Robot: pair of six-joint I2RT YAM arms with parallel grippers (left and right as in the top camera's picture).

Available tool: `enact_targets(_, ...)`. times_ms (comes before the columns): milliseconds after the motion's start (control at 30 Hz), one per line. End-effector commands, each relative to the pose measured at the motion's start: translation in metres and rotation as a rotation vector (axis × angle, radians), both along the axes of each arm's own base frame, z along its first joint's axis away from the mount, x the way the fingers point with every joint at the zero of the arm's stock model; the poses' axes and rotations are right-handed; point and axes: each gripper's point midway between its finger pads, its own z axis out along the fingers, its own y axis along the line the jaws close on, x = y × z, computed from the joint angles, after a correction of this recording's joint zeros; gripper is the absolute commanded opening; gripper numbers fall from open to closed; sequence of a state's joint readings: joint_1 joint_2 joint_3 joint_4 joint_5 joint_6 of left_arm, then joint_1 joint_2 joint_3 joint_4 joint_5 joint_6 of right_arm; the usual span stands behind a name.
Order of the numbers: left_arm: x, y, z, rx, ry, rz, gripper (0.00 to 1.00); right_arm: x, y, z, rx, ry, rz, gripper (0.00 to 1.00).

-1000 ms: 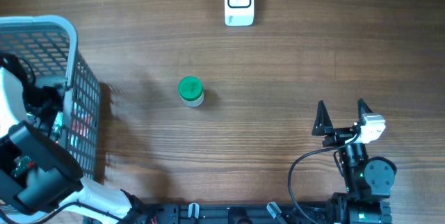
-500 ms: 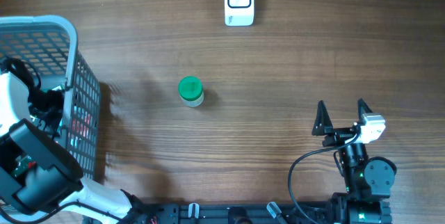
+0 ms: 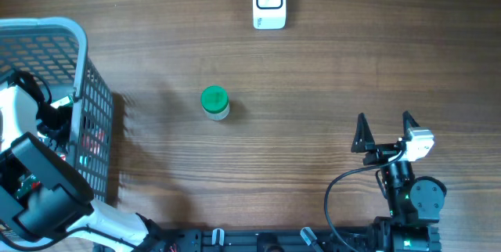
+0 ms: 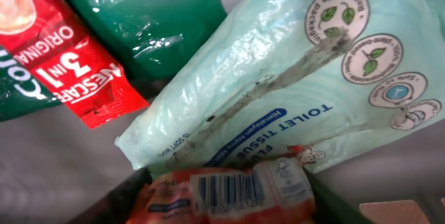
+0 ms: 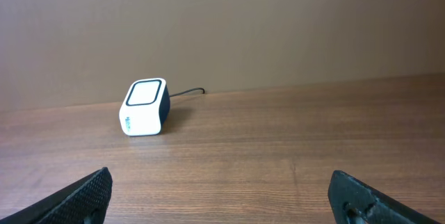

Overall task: Scan the item barcode
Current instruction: 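Reach into the basket and grasp the red-wrapped soap bar, then carry the soap bar past the scanner and place it on the table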

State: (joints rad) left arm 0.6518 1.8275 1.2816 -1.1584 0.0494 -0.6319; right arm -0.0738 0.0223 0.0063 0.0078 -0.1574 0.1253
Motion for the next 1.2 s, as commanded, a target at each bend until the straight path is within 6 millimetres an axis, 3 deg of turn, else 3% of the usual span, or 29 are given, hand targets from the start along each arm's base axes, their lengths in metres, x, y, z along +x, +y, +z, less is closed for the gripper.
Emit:
enact_targets(0, -0.001, 0.002, 0.009, 0.024, -0.001, -0.001, 0.38, 0.000, 0.002, 0.002, -0.018, -0.010, 0.013, 1.00)
enact_targets(67, 0.008, 0.009, 0.039, 0.061, -0.051, 0.000, 0.38, 0.000, 0.002, 0.002, -0.018, -0.011, 0.013, 1.00)
enact_targets(167, 0.023, 0.021, 0.120, 0.173, -0.199, 0.011, 0.38, 0.000, 0.002, 0.002, -0.019, -0.010, 0.013, 1.00)
enact_targets(233, 0.024, 0.017, 0.182, 0.242, -0.327, 0.018, 0.39, 0.000, 0.002, 0.002, -0.018, -0.011, 0.013, 1.00)
enact_targets(300, 0.023, 0.005, 0.223, 0.277, -0.440, 0.018, 0.40, 0.000, 0.002, 0.002, -0.018, -0.011, 0.013, 1.00)
enact_targets(367, 0.022, -0.034, 0.291, 0.304, -0.705, -0.018, 0.43, 0.000, 0.002, 0.002, -0.018, -0.011, 0.013, 1.00)
enact_targets(400, 0.019, -0.049, 0.306, 0.304, -0.769, -0.032, 0.43, 0.000, 0.002, 0.002, -0.018, -0.010, 0.013, 1.00)
enact_targets(467, 0.012, -0.084, 0.327, 0.283, -0.861, -0.066, 0.43, 0.000, 0.002, 0.002, -0.018, -0.011, 0.013, 1.00)
enact_targets(500, 0.009, -0.113, 0.337, 0.244, -0.909, -0.112, 0.43, 0.000, 0.002, 0.002, -0.018, -0.010, 0.013, 1.00)
enact_targets(567, 0.010, -0.152, 0.341, 0.176, -0.942, -0.208, 0.43, 0.000, 0.002, 0.002, -0.018, -0.010, 0.013, 1.00)
enact_targets(633, 0.016, -0.187, 0.331, 0.145, -0.916, -0.335, 0.43, 0.000, 0.002, 0.002, -0.018, -0.010, 0.013, 1.00)
enact_targets(700, 0.026, -0.230, 0.306, 0.090, -0.836, -0.467, 0.44, 0.000, 0.002, 0.002, -0.018, -0.010, 0.013, 1.00)
enact_targets(833, 0.053, -0.316, 0.239, 0.062, -0.662, -0.743, 0.45, 0.000, 0.002, 0.002, -0.019, -0.011, 0.013, 1.00)
enact_targets(933, 0.069, -0.380, 0.168, 0.049, -0.497, -0.904, 0.46, 0.000, 0.002, 0.002, -0.018, -0.010, 0.013, 1.00)
enact_targets(1067, 0.073, -0.433, 0.076, 0.061, -0.320, -1.027, 0.47, 0.000, 0.002, 0.002, -0.018, -0.010, 0.013, 1.00)
enact_targets(1133, 0.071, -0.447, 0.027, 0.078, -0.230, -1.061, 0.48, 0.000, 0.002, 0.002, -0.018, -0.011, 0.013, 1.00)
enact_targets(1167, 0.070, -0.448, 0.017, 0.083, -0.209, -1.059, 0.51, 0.000, 0.002, 0.002, -0.018, -0.010, 0.013, 1.00)
